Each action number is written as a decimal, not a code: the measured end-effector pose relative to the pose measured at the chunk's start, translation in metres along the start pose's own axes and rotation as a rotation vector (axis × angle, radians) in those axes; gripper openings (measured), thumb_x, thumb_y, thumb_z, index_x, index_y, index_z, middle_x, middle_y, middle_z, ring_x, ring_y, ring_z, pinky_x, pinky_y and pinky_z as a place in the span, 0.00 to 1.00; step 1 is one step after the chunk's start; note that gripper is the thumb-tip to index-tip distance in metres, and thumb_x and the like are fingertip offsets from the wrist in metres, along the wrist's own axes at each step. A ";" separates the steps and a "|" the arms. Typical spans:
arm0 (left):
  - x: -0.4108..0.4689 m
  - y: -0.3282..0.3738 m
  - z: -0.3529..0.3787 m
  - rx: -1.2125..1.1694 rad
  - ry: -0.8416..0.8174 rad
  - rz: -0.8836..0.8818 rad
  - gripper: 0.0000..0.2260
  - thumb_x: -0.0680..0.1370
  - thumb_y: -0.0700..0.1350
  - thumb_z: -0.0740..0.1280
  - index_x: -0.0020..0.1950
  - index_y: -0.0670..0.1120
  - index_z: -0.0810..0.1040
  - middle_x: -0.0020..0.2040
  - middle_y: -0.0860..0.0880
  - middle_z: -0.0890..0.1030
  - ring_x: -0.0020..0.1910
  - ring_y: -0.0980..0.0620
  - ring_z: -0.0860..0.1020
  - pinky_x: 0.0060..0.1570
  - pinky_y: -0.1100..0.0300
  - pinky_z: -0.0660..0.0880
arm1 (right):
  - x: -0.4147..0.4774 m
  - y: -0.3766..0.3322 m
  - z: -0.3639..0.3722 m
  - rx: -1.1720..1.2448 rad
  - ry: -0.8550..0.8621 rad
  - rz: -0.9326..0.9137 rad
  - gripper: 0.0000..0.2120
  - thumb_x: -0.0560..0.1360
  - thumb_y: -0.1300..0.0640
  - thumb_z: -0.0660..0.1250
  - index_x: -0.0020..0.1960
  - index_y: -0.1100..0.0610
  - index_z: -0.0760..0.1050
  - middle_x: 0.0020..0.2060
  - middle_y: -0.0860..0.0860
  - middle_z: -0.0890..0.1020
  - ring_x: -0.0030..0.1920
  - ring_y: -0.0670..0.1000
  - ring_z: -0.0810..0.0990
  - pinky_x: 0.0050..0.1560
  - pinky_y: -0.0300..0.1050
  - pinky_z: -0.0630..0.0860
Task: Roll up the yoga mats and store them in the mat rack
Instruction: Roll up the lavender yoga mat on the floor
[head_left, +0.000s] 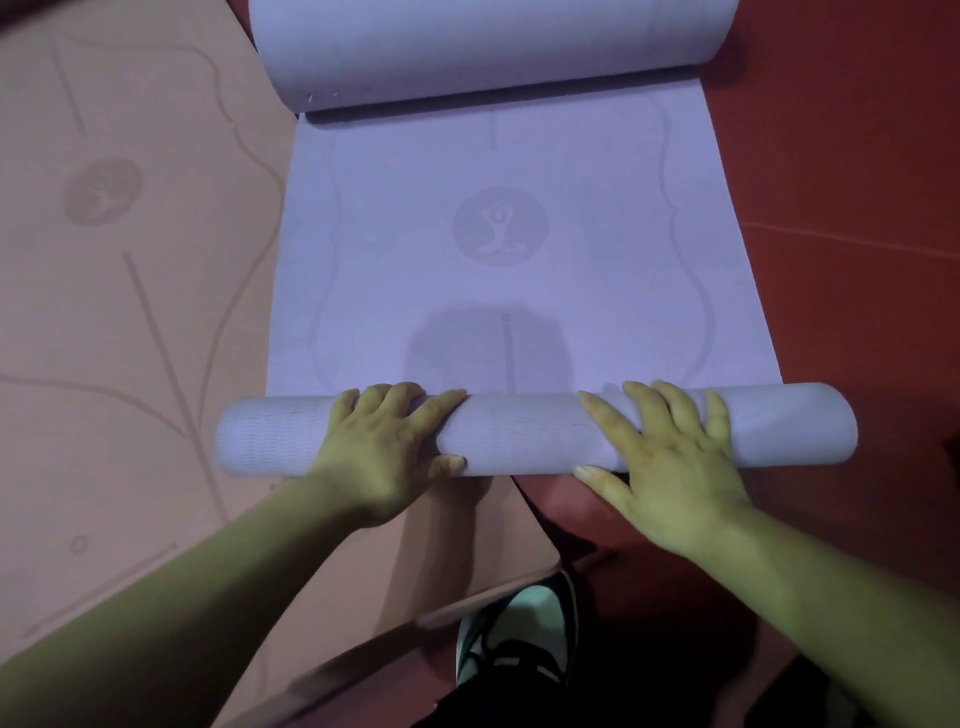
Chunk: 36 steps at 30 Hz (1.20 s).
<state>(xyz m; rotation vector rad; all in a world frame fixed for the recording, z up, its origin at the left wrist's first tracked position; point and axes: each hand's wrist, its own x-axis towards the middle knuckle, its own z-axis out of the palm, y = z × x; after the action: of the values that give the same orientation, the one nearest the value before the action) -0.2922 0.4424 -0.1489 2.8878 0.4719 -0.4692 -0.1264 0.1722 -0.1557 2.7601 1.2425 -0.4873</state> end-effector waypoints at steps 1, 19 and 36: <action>0.001 -0.001 -0.001 -0.003 -0.012 0.001 0.34 0.74 0.75 0.48 0.78 0.66 0.55 0.69 0.54 0.70 0.68 0.47 0.68 0.70 0.44 0.61 | 0.000 -0.001 0.000 0.000 0.006 0.004 0.35 0.74 0.28 0.53 0.77 0.41 0.65 0.70 0.56 0.73 0.70 0.62 0.70 0.69 0.74 0.59; 0.001 0.009 0.003 0.008 0.089 -0.017 0.32 0.76 0.72 0.52 0.77 0.62 0.62 0.67 0.46 0.73 0.66 0.40 0.71 0.68 0.33 0.62 | 0.019 0.006 -0.011 -0.011 -0.018 0.000 0.37 0.73 0.26 0.45 0.79 0.38 0.58 0.73 0.53 0.69 0.72 0.58 0.65 0.71 0.72 0.56; 0.014 0.005 -0.004 0.043 0.139 0.024 0.30 0.78 0.70 0.53 0.78 0.60 0.66 0.65 0.45 0.75 0.62 0.39 0.76 0.62 0.31 0.69 | 0.030 0.007 -0.014 0.034 -0.018 0.017 0.39 0.71 0.26 0.42 0.79 0.37 0.57 0.74 0.51 0.68 0.73 0.57 0.63 0.71 0.71 0.53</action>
<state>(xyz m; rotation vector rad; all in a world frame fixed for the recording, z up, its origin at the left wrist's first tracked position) -0.2765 0.4428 -0.1492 2.9771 0.4528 -0.2796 -0.0994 0.1918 -0.1521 2.7856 1.2169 -0.5350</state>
